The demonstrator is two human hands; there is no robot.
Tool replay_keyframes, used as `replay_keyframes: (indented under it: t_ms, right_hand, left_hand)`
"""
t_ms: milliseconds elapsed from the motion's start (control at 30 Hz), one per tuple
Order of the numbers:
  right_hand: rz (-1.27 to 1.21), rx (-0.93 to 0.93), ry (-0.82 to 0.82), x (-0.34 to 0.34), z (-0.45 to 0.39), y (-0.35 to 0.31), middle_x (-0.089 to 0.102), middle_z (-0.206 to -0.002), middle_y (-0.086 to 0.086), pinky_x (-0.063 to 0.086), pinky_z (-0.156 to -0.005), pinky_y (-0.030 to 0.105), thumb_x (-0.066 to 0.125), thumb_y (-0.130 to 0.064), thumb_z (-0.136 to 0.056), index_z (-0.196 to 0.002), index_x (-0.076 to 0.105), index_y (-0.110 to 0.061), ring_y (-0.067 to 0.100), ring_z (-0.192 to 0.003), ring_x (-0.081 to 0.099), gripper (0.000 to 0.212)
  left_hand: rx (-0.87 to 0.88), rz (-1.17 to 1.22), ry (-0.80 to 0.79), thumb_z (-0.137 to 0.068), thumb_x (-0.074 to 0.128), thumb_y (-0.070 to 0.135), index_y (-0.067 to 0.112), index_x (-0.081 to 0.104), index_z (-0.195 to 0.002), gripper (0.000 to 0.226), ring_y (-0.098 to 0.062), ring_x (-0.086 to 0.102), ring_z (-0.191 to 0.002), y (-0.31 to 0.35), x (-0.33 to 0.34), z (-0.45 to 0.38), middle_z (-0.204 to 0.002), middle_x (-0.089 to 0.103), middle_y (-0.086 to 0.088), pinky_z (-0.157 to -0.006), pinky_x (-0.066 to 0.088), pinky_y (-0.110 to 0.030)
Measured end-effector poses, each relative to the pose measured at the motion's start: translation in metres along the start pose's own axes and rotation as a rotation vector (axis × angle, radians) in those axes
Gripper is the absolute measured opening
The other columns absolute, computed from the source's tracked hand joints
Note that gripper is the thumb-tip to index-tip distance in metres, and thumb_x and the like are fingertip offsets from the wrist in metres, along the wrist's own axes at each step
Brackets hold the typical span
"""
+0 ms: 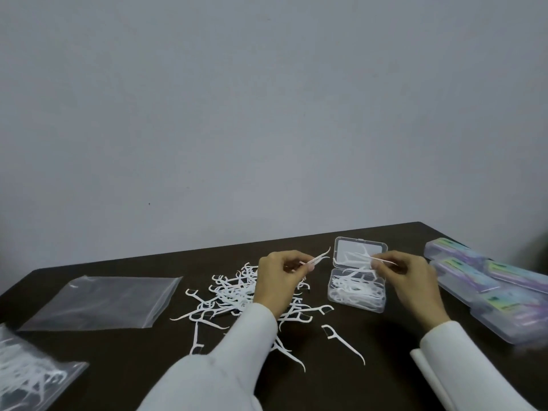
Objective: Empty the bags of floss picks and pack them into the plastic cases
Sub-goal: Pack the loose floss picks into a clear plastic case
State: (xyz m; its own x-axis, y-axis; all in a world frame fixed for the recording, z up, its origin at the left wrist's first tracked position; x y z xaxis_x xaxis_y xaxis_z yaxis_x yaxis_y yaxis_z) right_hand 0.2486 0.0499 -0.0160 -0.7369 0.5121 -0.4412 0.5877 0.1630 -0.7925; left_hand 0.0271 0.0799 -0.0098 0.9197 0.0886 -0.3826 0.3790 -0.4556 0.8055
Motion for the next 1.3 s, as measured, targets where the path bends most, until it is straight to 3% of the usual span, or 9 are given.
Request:
replay_keyframes:
  t_ms: [133, 333, 433, 600, 733, 933, 1133, 1300]
  right_hand:
    - [0.099, 0.036, -0.070, 0.003, -0.003, 0.010, 0.068, -0.104, 0.007, 0.045, -0.078, 0.022, 0.065, -0.015, -0.084, -0.103, 0.068, -0.011, 0.008, -0.083, 0.056, 0.020]
    - [0.233, -0.035, -0.179, 0.009, -0.006, 0.009, 0.066, -0.110, 0.005, 0.046, -0.075, 0.014, 0.065, -0.015, -0.083, -0.107, 0.068, -0.014, 0.003, -0.084, 0.054, 0.024]
    - [0.204, -0.045, -0.175, 0.006, -0.007, 0.011, 0.065, -0.110, 0.002, 0.043, -0.060, 0.004, 0.067, -0.014, -0.082, -0.113, 0.065, -0.015, -0.002, -0.077, 0.053, 0.031]
    - [0.121, -0.013, -0.184, 0.001, -0.007, 0.013, 0.062, -0.106, -0.005, 0.044, -0.073, 0.010, 0.068, -0.011, -0.081, -0.115, 0.063, -0.017, 0.000, -0.085, 0.055, 0.035]
    - [0.044, 0.015, -0.211, 0.001, -0.007, 0.014, 0.063, -0.096, -0.008, 0.045, -0.061, 0.006, 0.068, -0.008, -0.081, -0.105, 0.064, -0.020, 0.001, -0.084, 0.059, 0.028]
    - [-0.102, 0.065, -0.083, -0.011, -0.008, 0.012, 0.064, -0.083, -0.007, 0.048, -0.056, 0.009, 0.068, -0.003, -0.079, -0.095, 0.062, -0.016, 0.000, -0.077, 0.061, 0.022]
    - [-0.162, 0.132, -0.074, -0.010, -0.008, 0.018, 0.066, -0.084, -0.002, 0.045, -0.061, 0.013, 0.069, -0.005, -0.079, -0.091, 0.064, -0.015, 0.007, -0.079, 0.063, 0.017]
    - [-0.215, 0.152, 0.042, -0.016, -0.009, 0.017, 0.063, -0.081, -0.005, 0.039, -0.059, 0.014, 0.068, -0.007, -0.080, -0.088, 0.063, -0.016, 0.002, -0.077, 0.059, 0.014]
  left_hand:
    - [-0.007, 0.073, -0.029, -0.080, 0.073, 0.016, 0.023, 0.076, -0.083, 0.008, -0.007, 0.063, -0.062, 0.002, 0.018, -0.009, -0.073, 0.071, 0.003, -0.066, 0.052, -0.018]
    - [0.055, -0.006, -0.097, -0.082, 0.071, 0.020, 0.023, 0.076, -0.090, 0.009, 0.000, 0.060, -0.071, 0.007, 0.042, -0.019, -0.079, 0.069, 0.012, -0.066, 0.048, -0.009]
    - [0.070, -0.028, -0.117, -0.083, 0.071, 0.021, 0.023, 0.076, -0.091, 0.010, 0.002, 0.059, -0.072, 0.007, 0.051, -0.021, -0.080, 0.068, 0.013, -0.066, 0.047, -0.008]
    - [0.076, -0.059, -0.127, -0.084, 0.070, 0.023, 0.026, 0.075, -0.091, 0.010, -0.004, 0.062, -0.078, 0.006, 0.061, -0.023, -0.086, 0.070, 0.011, -0.071, 0.053, -0.016]
    - [0.076, -0.053, -0.141, -0.083, 0.070, 0.023, 0.025, 0.075, -0.091, 0.010, -0.005, 0.062, -0.078, 0.005, 0.063, -0.024, -0.085, 0.070, 0.011, -0.071, 0.052, -0.016]
    - [0.084, -0.011, -0.096, -0.083, 0.071, 0.019, 0.024, 0.076, -0.089, 0.009, -0.002, 0.061, -0.074, 0.006, 0.057, -0.027, -0.079, 0.069, 0.012, -0.068, 0.051, -0.014]
    - [0.103, 0.037, -0.029, -0.082, 0.071, 0.019, 0.020, 0.076, -0.089, 0.008, -0.002, 0.061, -0.072, 0.016, 0.049, -0.030, -0.079, 0.071, 0.007, -0.064, 0.045, -0.005]
    - [0.079, 0.094, 0.010, -0.081, 0.072, 0.020, 0.021, 0.076, -0.086, 0.006, -0.004, 0.061, -0.070, 0.017, 0.044, -0.032, -0.076, 0.070, 0.008, -0.063, 0.044, -0.005]
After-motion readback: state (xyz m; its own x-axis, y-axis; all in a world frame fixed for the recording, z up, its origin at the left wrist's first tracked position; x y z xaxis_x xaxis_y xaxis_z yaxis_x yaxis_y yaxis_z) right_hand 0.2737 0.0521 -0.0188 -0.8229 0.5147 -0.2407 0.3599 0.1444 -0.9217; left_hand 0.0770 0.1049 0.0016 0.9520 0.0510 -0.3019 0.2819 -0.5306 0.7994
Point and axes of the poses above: each hand's wrist, its own z-axis away from the middle knuckle, its own x-axis out of the palm, y = z × x, the point moved 4 cm from there along -z, towards the middle knuckle
